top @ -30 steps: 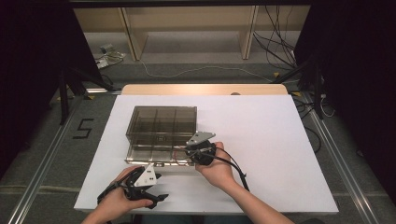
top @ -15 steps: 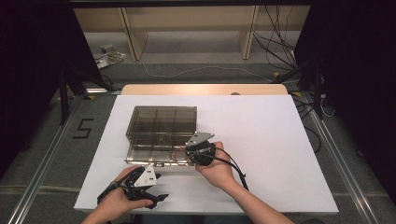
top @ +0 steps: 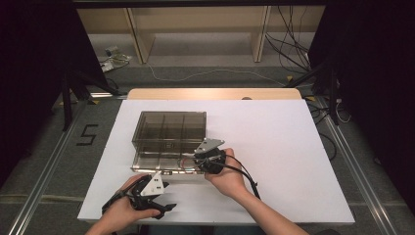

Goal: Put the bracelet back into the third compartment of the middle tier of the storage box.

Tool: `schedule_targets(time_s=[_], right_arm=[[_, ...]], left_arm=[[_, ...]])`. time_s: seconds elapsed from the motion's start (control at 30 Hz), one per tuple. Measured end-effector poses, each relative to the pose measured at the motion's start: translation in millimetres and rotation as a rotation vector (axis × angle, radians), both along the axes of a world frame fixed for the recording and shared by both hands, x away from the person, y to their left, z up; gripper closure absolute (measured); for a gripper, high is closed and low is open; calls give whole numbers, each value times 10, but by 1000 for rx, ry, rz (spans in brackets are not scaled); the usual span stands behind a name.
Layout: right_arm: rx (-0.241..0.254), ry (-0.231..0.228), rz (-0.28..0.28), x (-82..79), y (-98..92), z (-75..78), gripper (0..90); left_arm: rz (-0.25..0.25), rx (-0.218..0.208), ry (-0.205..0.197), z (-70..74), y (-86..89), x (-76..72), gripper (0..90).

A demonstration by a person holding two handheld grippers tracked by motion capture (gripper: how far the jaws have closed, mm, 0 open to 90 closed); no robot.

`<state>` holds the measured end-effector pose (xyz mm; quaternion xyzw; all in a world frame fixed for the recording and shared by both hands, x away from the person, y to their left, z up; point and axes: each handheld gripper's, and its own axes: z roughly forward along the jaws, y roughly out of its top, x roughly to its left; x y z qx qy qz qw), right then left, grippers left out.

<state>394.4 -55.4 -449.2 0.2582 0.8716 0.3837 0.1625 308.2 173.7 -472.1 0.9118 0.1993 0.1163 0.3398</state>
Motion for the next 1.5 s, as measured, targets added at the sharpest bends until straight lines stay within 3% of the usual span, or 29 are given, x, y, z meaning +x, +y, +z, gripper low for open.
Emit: schedule_targets(time_s=[0.4, 0.77, 1.07, 1.5], right_arm=[[21, -8, -25, -9, -21, 36, 705], [99, 16, -59, 1, -112, 119, 483], [113, 36, -57, 7, -202, 146, 360], [173, 45, -58, -9, -552, 214, 258]], left_arm=[[2, 0, 0, 5, 7, 0, 287], [2, -1, 0, 10, 13, -1, 286], [3, -4, -2, 11, 12, -4, 285], [19, -20, -7, 13, 2, -6, 283]])
